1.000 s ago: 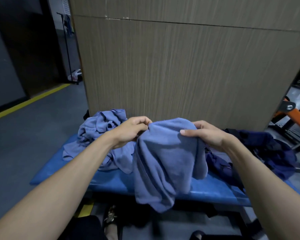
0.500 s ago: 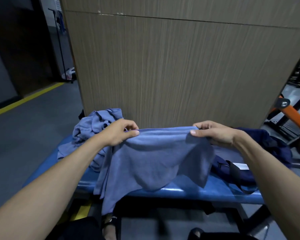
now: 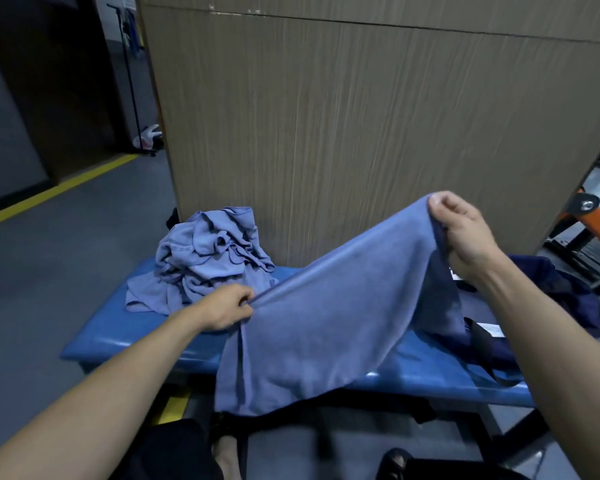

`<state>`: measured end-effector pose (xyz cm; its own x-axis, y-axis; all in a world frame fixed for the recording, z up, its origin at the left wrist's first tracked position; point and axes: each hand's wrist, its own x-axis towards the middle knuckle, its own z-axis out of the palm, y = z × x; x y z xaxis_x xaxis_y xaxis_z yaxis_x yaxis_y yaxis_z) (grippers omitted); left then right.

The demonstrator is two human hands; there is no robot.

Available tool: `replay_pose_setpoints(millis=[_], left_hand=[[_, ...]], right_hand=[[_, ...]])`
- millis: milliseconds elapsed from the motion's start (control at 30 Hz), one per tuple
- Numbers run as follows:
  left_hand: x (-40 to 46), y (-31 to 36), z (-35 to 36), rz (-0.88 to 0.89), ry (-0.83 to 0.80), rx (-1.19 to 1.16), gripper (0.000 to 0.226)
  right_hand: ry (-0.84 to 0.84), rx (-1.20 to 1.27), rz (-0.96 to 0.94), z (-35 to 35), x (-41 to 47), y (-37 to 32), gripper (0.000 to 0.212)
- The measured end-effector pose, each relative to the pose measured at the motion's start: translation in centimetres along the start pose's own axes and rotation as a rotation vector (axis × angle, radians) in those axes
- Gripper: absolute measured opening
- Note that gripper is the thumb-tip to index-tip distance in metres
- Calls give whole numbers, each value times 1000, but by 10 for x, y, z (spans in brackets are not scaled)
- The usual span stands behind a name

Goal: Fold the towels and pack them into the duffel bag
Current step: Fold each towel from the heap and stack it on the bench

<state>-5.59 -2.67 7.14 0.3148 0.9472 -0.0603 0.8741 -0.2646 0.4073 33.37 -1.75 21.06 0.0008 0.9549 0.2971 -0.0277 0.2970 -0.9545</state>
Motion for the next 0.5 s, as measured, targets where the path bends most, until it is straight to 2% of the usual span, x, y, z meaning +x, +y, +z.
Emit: replay_pose_setpoints(millis=[100, 267, 433, 500], left_hand=[[-5, -9, 7, -80, -14, -5, 37], [-12, -35, 0, -204, -40, -111, 34], [-16, -45, -30, -224, 13, -12, 41], [-18, -48, -40, -238, 40, -58, 46]], right_hand=[[197, 68, -76, -1, 7, -9, 26], [424, 1, -51, -23, 15, 4, 24], [652, -43, -11, -34, 11, 22, 25], [693, -40, 5, -36, 7, 24, 25]])
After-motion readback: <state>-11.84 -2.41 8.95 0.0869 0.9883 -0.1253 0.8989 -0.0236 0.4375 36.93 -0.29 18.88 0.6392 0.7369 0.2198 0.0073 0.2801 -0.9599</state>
